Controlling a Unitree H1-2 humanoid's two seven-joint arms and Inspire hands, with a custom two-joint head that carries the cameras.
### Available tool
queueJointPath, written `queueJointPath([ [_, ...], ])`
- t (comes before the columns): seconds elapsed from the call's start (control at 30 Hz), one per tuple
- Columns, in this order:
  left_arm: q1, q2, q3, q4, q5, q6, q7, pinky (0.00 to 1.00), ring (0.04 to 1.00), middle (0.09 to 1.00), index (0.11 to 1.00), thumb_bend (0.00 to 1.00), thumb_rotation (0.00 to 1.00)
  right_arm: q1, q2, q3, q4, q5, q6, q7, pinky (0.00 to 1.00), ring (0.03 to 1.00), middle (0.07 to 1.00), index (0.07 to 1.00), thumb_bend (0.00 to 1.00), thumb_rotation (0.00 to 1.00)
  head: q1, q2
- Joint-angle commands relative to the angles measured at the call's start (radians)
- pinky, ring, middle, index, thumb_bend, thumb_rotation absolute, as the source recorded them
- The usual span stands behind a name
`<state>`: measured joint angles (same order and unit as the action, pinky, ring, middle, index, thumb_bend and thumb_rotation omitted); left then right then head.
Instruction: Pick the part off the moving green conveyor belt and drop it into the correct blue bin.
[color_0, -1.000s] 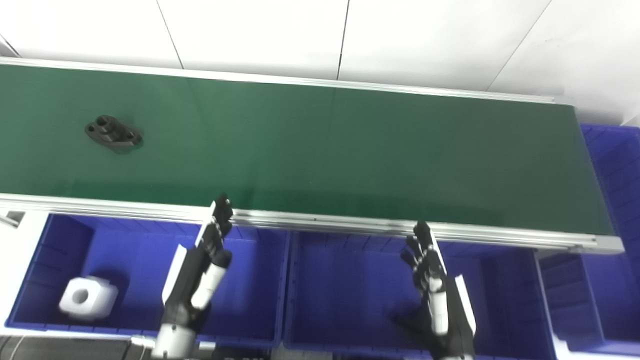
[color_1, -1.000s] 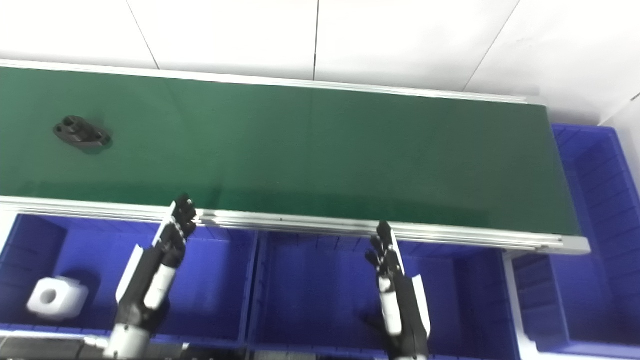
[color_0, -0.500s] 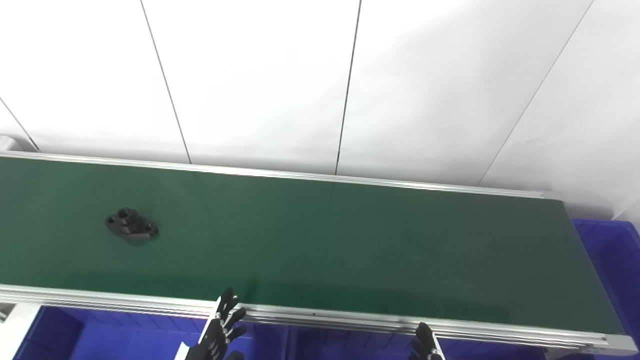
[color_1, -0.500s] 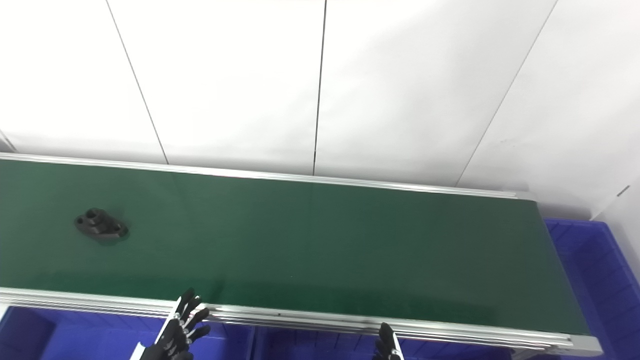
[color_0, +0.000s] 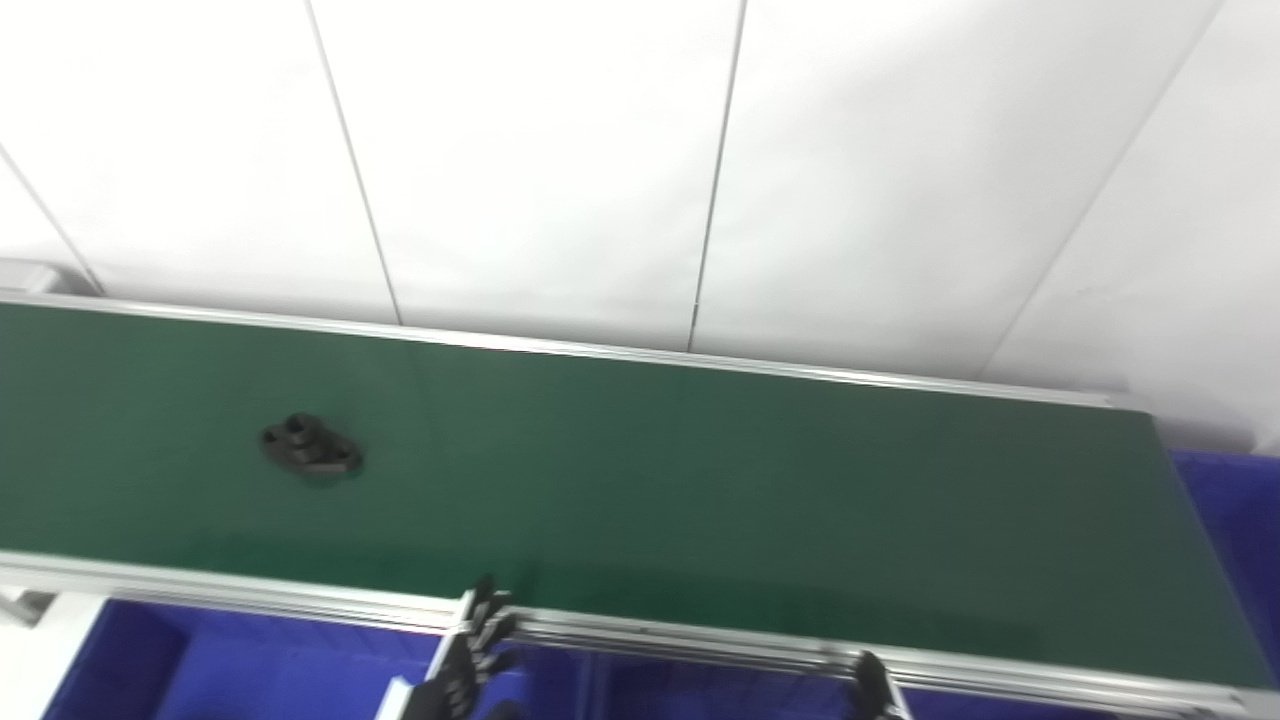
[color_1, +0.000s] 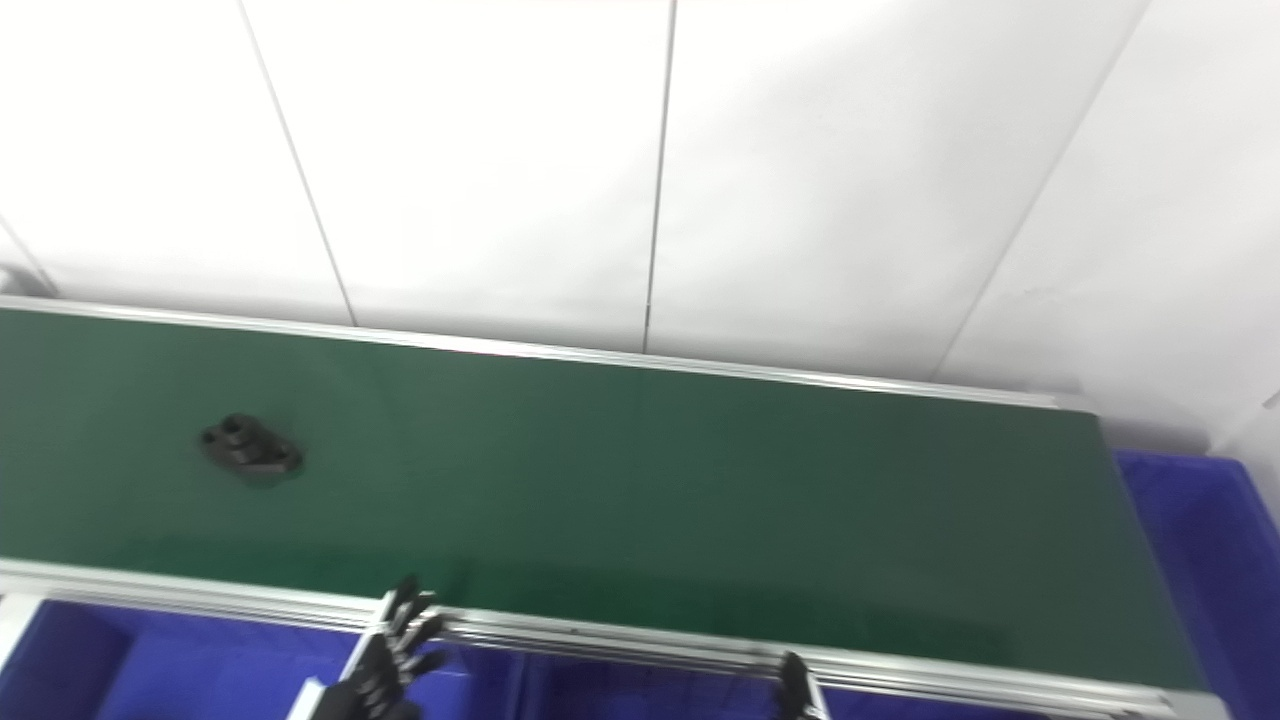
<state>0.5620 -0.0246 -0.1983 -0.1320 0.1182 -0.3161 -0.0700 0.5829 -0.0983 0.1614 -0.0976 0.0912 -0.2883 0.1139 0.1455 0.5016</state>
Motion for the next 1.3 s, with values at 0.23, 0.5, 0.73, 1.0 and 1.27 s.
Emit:
queueJointPath([
  [0.23, 0.002, -0.053, -0.038, -0.019, 0.056, -0.02, 0.047, 0.71, 0.864, 0.922, 0.997, 0.72, 0.81, -0.004, -0.039, -0.041, -0.021, 0.059, -0.038, 0.048, 1.0, 1.0, 1.0, 1.0, 0.92, 0.97, 0.043, 0.022],
  [0.5, -0.009, -0.069, -0.055, -0.011, 0.044, -0.015, 0.061, 0.71, 0.864, 0.914, 0.985, 0.79, 0.74, -0.016, -0.055, -0.057, -0.016, 0.058, -0.04, 0.061, 1.0, 1.0, 1.0, 1.0, 0.91, 0.96, 0.051, 0.044],
  [0.73, -0.022, -0.058, -0.05, 0.0, 0.022, -0.013, 0.058, 0.74, 0.88, 0.926, 1.0, 0.79, 0.67, -0.019, -0.041, -0.056, -0.039, 0.013, -0.074, 0.056, 1.0, 1.0, 1.0, 1.0, 0.83, 0.91, 0.034, 0.061],
  [1.0, -0.02, -0.018, -0.038, -0.025, 0.021, 0.002, 0.05, 0.74, 0.88, 0.93, 1.0, 0.77, 0.66, -0.036, 0.01, -0.053, -0.131, -0.149, -0.118, 0.002, 0.93, 0.991, 1.0, 1.0, 0.78, 0.83, -0.003, 0.087],
  [1.27, -0.018, 0.014, -0.032, -0.029, 0.015, -0.014, 0.048, 0.77, 0.889, 0.92, 1.0, 0.78, 0.7, -0.139, 0.076, -0.072, -0.214, -0.373, -0.039, -0.085, 0.87, 0.942, 0.988, 1.0, 0.71, 0.71, -0.034, 0.095],
])
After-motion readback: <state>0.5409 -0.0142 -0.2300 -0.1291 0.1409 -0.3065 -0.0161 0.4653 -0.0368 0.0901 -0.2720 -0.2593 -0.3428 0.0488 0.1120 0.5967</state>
